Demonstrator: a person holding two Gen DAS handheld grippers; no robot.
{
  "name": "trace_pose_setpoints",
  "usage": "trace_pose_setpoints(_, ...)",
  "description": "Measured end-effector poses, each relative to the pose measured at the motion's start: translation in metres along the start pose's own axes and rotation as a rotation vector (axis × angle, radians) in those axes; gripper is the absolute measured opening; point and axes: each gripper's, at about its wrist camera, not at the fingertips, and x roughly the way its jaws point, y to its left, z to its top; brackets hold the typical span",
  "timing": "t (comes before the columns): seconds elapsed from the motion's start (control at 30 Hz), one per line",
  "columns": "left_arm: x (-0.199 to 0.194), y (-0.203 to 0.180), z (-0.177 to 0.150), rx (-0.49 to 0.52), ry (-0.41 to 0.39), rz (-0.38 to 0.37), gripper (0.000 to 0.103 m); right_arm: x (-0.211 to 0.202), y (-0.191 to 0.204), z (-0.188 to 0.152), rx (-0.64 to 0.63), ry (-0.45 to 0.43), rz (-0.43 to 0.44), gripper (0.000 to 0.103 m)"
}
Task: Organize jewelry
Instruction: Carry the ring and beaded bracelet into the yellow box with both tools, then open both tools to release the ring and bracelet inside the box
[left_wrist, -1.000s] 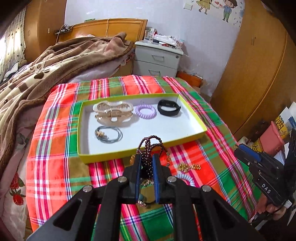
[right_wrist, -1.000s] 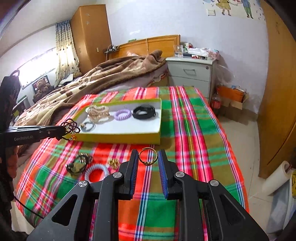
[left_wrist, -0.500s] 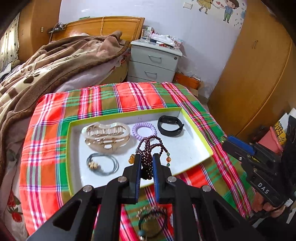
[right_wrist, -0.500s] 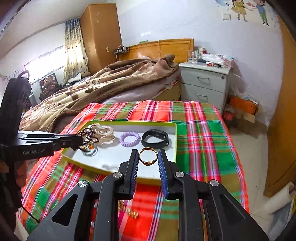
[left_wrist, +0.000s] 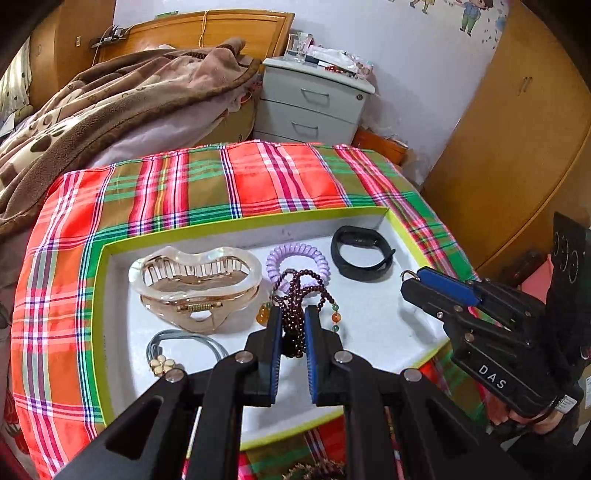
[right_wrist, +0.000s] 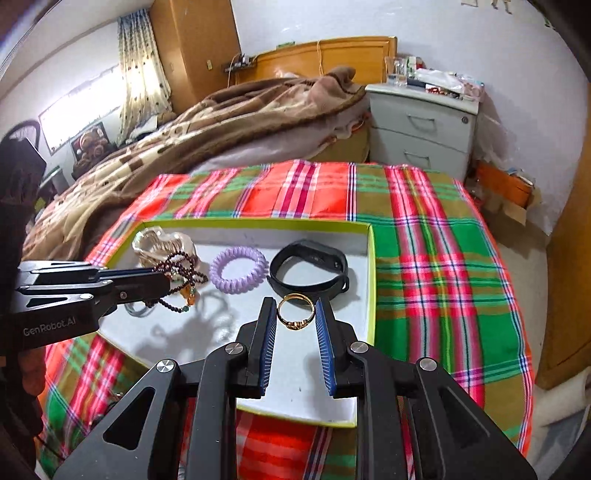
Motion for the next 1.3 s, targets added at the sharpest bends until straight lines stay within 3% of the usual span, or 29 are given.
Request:
trace_pose_setpoints(0.43,0.024,0.006,-0.008,0.007,0.063,0.040,0.013,0.025,0.001,-0.004,-0.038,0.084,-0.026,0.022)
trace_pose_setpoints(1.3,0.028,0.006,-0.009,0.001,0.068,0.072,0.020,0.033,0.010,-0.003,-0.095,0.089,-0.090,0.023)
